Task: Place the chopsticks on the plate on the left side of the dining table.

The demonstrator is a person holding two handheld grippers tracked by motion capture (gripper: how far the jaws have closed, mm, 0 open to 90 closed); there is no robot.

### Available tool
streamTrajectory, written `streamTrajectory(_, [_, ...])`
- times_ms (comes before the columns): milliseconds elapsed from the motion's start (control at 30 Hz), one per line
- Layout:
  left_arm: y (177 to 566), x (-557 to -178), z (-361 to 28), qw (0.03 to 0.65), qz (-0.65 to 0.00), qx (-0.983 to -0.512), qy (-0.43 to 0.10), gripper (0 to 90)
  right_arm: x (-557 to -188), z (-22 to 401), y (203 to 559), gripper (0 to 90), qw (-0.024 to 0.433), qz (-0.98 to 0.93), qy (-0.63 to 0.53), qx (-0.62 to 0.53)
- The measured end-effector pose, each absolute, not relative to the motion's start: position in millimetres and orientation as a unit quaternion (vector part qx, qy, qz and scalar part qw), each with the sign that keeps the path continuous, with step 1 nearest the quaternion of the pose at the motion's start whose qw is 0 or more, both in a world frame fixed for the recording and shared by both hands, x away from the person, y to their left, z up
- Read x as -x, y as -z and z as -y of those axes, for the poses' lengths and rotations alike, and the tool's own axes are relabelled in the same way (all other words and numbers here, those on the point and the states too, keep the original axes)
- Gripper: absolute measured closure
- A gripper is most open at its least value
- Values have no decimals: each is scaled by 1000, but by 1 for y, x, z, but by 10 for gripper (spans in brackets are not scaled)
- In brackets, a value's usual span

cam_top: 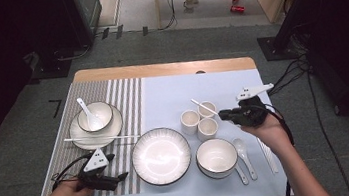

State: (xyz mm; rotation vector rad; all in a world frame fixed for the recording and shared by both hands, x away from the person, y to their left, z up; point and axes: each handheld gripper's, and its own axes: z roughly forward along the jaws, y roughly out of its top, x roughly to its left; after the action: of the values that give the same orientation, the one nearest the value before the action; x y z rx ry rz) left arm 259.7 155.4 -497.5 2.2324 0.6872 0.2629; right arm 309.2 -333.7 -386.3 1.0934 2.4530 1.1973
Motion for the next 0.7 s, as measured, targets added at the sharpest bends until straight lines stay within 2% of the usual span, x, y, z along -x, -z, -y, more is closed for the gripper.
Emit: streamTrajectory(700, [497, -260, -156, 386, -270, -876, -103, 171, -320, 293, 371, 854, 72, -849, -411, -323])
